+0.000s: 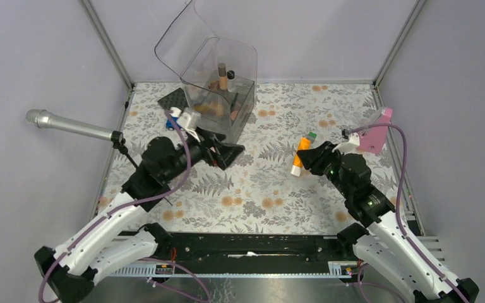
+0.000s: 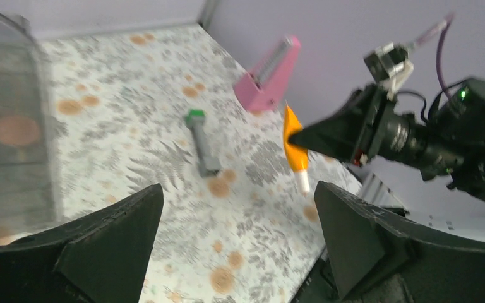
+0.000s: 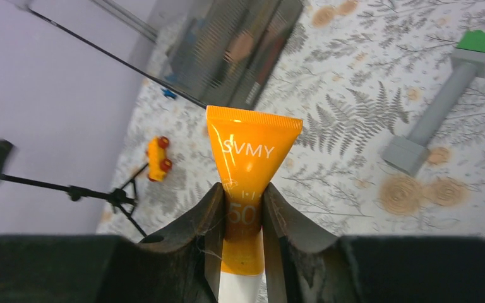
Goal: Organize the makeup
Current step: Pick up the makeup from the center of the board.
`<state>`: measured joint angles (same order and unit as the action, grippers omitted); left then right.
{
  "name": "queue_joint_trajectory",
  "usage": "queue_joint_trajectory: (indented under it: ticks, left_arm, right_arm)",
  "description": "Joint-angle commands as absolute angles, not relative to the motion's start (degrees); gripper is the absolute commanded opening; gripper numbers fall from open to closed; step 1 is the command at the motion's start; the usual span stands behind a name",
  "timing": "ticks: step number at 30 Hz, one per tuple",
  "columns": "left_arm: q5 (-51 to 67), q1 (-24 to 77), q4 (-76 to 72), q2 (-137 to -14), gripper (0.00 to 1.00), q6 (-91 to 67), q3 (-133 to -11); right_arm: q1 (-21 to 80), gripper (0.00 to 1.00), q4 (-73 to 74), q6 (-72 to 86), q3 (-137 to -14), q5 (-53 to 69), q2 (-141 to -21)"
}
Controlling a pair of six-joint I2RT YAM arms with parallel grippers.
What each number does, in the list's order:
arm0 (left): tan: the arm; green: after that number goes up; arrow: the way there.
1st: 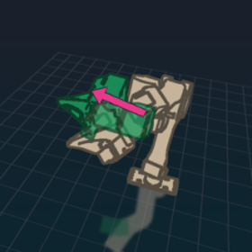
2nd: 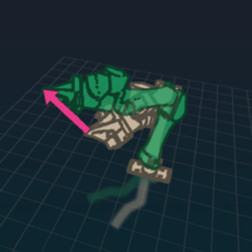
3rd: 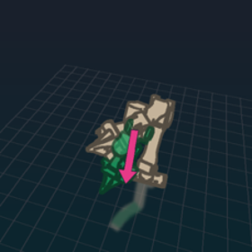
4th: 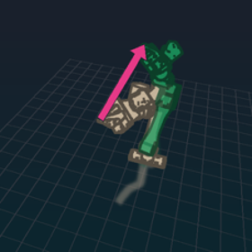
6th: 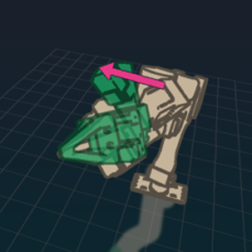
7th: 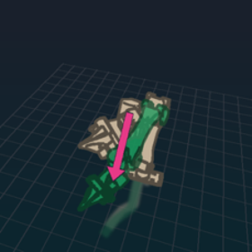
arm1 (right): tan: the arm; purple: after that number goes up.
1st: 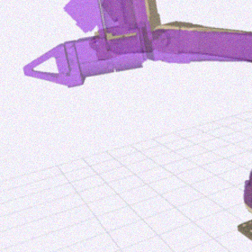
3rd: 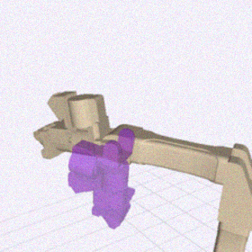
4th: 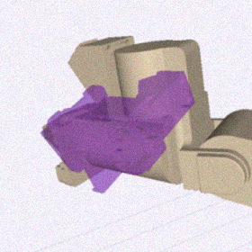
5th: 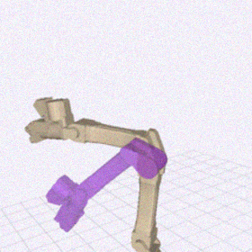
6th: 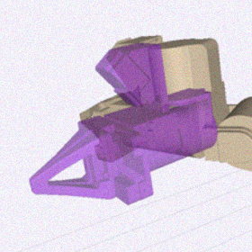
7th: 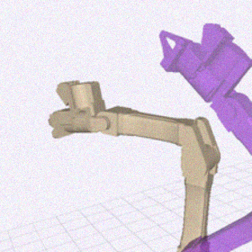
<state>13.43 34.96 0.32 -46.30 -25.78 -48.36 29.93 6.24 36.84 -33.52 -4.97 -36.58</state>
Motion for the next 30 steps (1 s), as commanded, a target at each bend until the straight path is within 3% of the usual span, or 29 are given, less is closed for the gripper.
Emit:
queue_joint_trajectory:
  ticks: [1, 10, 18, 30]
  left_arm:
    - [2.39, 45.99, -4.74, -49.95, 0.99, -25.39, -48.25]
    - [-4.18, 59.20, -11.25, -68.05, 0.99, -20.60, -57.99]
    - [-4.19, 61.80, -13.08, -75.40, 0.99, -21.50, -60.75]
    - [-0.30, 63.08, -13.56, -81.40, 0.79, -21.97, -64.36]
  right_arm:
    - [29.80, 0.29, -3.56, 45.81, -31.56, -5.99, -34.39]
    - [29.79, 0.32, -5.76, 48.76, -30.40, -9.65, -30.58]
    - [29.83, 0.33, -3.93, 48.95, -30.87, -9.89, -27.99]
    - [29.77, 0.33, -3.71, 48.61, -31.63, -7.93, -28.39]
